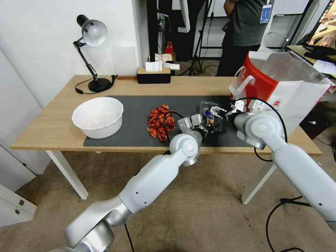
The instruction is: Close the disposable takeout box, then place it into the delivery bag.
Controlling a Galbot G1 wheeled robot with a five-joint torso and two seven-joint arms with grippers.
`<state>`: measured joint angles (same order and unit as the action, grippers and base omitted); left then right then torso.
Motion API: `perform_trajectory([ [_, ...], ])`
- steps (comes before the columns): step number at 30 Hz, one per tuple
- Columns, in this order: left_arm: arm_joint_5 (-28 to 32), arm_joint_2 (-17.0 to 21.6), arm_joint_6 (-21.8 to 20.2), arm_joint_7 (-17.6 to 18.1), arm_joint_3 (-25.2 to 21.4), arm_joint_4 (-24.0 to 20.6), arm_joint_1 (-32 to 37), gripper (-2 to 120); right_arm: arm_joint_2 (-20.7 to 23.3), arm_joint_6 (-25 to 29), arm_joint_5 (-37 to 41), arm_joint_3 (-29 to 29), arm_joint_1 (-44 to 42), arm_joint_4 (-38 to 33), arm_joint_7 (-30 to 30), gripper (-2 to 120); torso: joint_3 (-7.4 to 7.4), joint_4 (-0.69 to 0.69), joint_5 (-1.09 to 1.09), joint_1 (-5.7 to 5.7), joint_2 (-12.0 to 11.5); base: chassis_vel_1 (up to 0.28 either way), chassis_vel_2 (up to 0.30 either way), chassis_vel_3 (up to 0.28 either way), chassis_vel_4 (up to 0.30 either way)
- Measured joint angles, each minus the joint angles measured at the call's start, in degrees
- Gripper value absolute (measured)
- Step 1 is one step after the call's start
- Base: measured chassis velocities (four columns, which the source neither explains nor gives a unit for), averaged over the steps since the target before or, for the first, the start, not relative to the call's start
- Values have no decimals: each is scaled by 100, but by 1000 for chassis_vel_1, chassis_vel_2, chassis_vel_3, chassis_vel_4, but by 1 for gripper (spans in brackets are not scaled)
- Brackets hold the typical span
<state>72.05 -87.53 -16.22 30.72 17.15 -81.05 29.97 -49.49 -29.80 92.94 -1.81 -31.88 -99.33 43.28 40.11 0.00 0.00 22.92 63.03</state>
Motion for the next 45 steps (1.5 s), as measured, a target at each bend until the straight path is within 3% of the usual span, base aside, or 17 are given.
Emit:
perform_trajectory([
  [24, 4, 28, 83, -8, 18, -25, 16, 0, -171, -595, 129, 360, 584, 705, 144, 100, 0, 0, 0, 0, 0, 0, 0, 0, 0],
  [45, 5, 22, 97, -17, 28, -8, 7, 0, -274, -822, 579, 336, 596, 853, 315, 100, 0, 0, 0, 0, 0, 0, 0, 0, 0],
])
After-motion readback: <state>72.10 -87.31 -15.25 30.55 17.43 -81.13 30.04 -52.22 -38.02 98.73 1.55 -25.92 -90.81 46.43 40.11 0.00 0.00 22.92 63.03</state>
